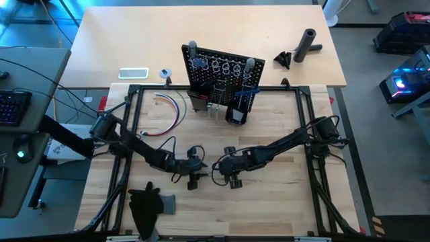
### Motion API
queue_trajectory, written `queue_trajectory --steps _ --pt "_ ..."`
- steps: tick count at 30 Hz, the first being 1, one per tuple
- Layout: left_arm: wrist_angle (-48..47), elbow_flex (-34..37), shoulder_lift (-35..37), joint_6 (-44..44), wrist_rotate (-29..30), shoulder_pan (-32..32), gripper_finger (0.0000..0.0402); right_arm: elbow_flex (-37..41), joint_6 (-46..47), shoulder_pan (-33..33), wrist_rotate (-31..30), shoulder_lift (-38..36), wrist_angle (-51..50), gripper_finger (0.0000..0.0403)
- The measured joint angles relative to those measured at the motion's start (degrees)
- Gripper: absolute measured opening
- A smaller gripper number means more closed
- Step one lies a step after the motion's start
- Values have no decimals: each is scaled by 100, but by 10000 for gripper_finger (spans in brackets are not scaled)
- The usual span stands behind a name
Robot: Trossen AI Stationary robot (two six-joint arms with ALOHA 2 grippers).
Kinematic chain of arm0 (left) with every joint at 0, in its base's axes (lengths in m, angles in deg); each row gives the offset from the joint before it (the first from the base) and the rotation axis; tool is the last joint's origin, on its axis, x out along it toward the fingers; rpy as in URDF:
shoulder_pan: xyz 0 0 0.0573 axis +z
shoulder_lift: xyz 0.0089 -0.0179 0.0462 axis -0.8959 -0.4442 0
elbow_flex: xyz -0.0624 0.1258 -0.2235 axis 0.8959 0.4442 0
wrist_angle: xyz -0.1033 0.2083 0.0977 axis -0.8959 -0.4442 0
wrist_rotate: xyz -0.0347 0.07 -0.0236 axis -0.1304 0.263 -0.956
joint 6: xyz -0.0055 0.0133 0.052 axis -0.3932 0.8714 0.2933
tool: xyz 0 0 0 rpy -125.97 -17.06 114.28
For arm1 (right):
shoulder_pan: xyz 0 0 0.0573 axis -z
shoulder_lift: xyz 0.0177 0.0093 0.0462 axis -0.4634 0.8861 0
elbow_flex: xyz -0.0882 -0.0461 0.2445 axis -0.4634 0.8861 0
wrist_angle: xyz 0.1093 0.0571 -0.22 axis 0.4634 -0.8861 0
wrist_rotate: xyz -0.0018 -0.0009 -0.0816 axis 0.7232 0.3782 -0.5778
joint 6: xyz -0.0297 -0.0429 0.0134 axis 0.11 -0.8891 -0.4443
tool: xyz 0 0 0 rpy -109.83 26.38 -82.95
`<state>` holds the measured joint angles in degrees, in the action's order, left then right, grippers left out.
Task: Hang tools onto peg board
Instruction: Hang the wrench on the black pegboard
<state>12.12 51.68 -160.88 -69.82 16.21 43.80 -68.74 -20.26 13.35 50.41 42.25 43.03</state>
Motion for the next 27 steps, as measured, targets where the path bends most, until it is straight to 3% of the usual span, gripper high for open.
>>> queue_trajectory --steps 10,20,27 --pt "81 -186 -181 126 -277 157 139 0 6 13 6 -1 121 7" --pt "-458 -402 -179 401 -311 151 17 0 15 21 7 -1 28 7" --pt "-402 -402 -179 304 -429 157 14 -7 -37 9 -135 -1 -47 23"
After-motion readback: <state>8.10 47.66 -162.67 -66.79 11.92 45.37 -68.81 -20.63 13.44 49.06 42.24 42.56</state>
